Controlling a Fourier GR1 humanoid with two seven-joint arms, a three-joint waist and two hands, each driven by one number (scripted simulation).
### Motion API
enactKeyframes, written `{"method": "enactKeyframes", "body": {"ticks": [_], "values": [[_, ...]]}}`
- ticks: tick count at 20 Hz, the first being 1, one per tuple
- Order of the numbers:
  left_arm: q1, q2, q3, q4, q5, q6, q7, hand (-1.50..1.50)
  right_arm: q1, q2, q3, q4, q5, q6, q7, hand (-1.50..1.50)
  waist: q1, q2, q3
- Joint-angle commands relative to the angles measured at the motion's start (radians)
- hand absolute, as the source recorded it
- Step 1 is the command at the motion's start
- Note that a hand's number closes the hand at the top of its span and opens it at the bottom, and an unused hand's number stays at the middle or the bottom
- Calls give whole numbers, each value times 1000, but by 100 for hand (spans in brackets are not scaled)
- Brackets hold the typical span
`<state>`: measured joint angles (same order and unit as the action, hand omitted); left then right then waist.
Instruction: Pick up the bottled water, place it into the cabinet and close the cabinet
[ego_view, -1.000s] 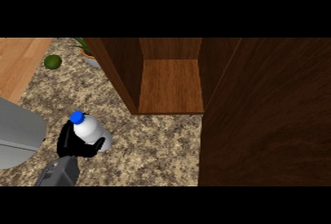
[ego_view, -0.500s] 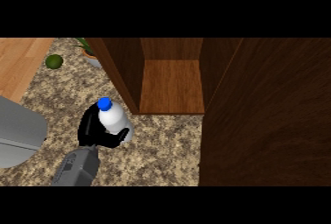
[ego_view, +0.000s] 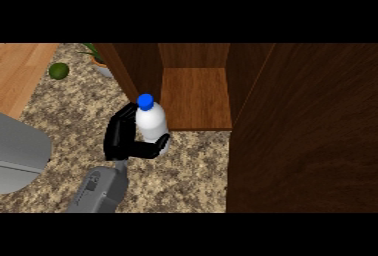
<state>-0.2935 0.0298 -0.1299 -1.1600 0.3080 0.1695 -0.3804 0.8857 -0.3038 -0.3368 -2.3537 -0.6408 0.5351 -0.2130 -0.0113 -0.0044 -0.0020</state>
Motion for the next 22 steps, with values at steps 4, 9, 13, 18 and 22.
{"method": "enactKeyframes", "body": {"ticks": [4,9,13,18,22], "values": [[-126,-28,-201,3,-16,281,46,150,-6,-2,-22,-94,-72,-20,24,-150,-26,4,1],[-223,-23,-136,55,-85,308,150,150,2,-15,20,-122,-90,-15,38,-150,-32,7,1],[-249,-14,-144,75,-102,341,195,150,-24,-22,32,-75,-94,-21,29,-150,-38,11,1],[-271,-18,-116,121,-86,370,197,150,-62,-43,32,-60,-93,-45,30,-150,-52,19,0],[-262,-26,-128,124,-99,423,179,150,-40,-56,38,-67,-108,-16,24,-150,-80,19,0]]}}
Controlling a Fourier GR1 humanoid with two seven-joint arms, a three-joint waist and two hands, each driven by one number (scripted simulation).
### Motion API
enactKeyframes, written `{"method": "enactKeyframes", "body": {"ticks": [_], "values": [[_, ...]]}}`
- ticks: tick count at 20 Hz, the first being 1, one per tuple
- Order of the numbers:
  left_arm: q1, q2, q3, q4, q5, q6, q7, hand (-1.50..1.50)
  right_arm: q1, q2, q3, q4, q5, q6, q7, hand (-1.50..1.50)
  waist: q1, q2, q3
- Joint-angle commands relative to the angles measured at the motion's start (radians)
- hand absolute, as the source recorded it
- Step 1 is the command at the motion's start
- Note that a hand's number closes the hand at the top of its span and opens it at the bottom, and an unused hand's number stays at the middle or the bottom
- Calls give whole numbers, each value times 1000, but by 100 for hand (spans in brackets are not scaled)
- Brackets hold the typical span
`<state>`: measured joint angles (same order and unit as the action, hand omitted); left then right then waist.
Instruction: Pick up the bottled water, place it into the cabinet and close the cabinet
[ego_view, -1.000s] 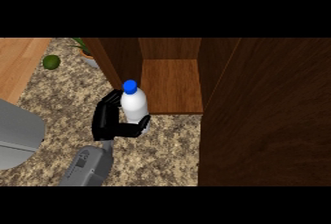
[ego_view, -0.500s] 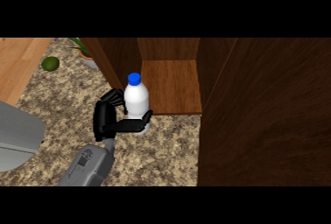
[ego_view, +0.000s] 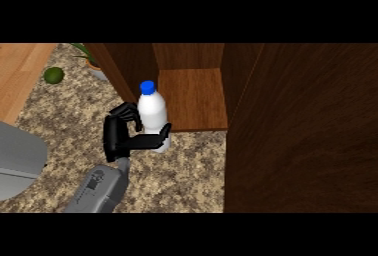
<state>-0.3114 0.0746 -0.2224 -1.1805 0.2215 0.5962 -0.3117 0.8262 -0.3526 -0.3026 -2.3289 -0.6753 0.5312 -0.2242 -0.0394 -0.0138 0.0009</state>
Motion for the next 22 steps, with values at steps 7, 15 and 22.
{"method": "enactKeyframes", "body": {"ticks": [7,15,22], "values": [[-276,-22,0,140,-20,15,105,150,-12,-23,9,-64,-58,-14,23,-150,-78,35,-4],[-268,37,-18,178,-80,72,101,-150,-28,-44,29,-46,-61,3,20,-150,-97,40,-3],[-261,56,-55,142,-102,99,178,-150,-45,-47,46,-28,-47,8,10,-150,-122,43,-2]]}}
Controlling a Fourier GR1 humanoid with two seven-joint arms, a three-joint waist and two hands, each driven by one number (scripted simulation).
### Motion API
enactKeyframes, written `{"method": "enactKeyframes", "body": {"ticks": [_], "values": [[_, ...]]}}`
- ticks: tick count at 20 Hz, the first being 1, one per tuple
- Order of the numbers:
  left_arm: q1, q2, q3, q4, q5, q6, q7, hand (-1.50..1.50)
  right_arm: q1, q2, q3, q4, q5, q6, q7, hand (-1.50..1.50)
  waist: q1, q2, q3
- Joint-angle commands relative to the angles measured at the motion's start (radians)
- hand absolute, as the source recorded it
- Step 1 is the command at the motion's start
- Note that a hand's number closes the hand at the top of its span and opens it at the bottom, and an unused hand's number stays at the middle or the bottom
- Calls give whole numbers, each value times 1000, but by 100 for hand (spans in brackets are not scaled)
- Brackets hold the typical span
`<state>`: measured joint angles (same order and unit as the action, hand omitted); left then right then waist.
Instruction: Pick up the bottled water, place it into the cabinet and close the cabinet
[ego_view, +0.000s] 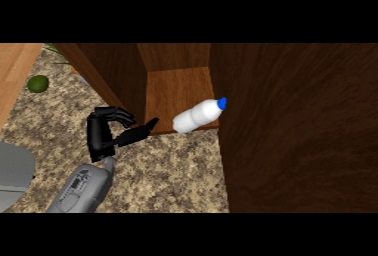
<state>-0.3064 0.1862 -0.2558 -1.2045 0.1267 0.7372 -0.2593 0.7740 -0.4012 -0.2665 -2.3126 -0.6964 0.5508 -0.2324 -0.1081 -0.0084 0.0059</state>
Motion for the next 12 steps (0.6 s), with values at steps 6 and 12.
{"method": "enactKeyframes", "body": {"ticks": [6,12], "values": [[-273,-49,-45,139,-24,-49,125,-150,-32,-19,12,-34,-21,-22,25,-150,-50,40,-9],[-259,-54,-55,29,19,-104,74,-150,-45,-19,10,-43,-20,-51,32,-150,-31,31,-11]]}}
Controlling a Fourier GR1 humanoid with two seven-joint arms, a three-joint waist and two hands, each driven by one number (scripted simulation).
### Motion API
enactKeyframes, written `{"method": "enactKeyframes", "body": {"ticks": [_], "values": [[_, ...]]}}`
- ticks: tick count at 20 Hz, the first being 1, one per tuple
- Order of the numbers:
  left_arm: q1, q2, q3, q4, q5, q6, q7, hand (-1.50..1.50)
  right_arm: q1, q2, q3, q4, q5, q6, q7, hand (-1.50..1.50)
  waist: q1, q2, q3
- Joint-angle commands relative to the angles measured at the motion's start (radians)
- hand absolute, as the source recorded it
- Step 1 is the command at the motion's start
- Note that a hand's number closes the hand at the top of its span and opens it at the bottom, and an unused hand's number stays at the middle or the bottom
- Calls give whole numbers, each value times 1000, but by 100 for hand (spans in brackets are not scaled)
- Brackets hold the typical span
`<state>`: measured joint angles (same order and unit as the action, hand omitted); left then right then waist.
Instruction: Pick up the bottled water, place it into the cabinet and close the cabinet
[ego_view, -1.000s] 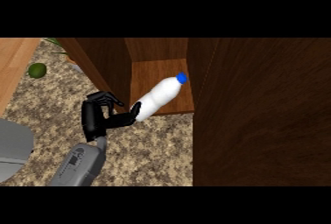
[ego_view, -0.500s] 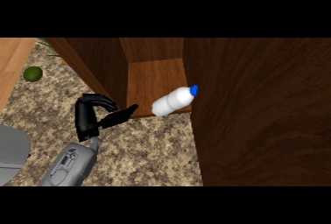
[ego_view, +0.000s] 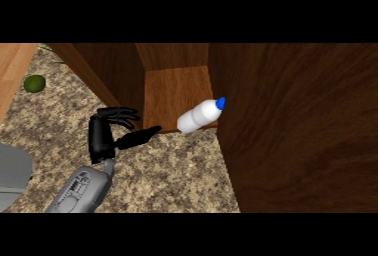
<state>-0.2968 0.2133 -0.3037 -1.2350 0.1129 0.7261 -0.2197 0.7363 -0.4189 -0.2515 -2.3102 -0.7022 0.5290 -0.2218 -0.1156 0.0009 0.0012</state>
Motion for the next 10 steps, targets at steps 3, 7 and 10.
{"method": "enactKeyframes", "body": {"ticks": [3,7,10], "values": [[-273,-96,-18,41,33,-83,21,-150,-19,-14,-9,-41,-16,-21,20,-150,-29,21,-5],[-252,-110,-24,35,51,-98,-1,-150,-26,-16,-3,-47,-5,-36,29,-150,-20,19,-6],[-238,-128,-18,18,72,-99,-12,-150,-20,-23,-25,-47,-28,-44,31,-150,-12,14,-6]]}}
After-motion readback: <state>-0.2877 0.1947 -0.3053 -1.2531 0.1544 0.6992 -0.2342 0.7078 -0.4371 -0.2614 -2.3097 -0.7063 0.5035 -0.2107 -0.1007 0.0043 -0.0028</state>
